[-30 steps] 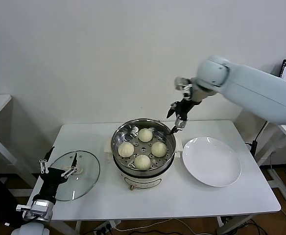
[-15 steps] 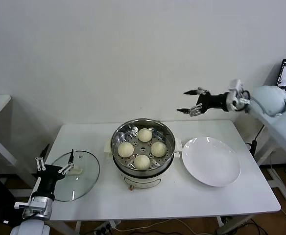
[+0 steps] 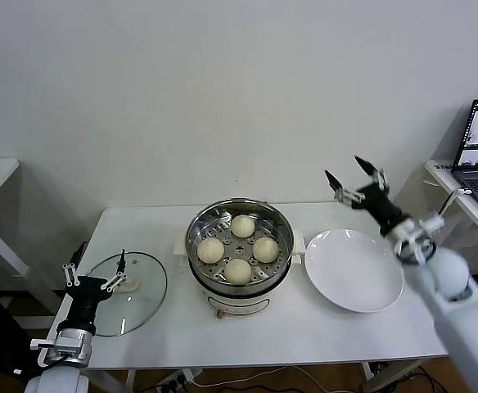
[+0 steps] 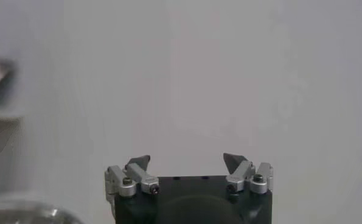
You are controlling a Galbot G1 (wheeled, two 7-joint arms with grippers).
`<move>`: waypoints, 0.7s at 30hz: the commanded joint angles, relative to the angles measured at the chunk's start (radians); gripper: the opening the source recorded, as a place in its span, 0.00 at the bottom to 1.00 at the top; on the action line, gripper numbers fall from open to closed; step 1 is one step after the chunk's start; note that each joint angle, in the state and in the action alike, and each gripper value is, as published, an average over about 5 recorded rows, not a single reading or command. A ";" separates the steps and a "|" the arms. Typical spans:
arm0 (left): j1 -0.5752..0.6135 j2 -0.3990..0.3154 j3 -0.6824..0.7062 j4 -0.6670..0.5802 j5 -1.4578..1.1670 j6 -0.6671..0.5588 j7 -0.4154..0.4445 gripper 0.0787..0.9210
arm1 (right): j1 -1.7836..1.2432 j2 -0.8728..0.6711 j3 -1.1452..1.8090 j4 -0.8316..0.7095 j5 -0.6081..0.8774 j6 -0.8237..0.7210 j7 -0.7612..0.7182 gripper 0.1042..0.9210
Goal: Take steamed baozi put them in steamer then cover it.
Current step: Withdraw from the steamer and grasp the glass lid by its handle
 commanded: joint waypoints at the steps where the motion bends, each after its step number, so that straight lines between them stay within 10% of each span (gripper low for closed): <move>1: 0.001 0.000 0.007 0.081 0.127 -0.087 -0.020 0.88 | -0.486 0.327 0.209 0.125 -0.129 0.243 0.187 0.88; 21: -0.050 0.046 -0.125 0.523 1.307 -0.361 -0.387 0.88 | -0.449 0.418 0.119 0.067 -0.179 0.253 0.201 0.88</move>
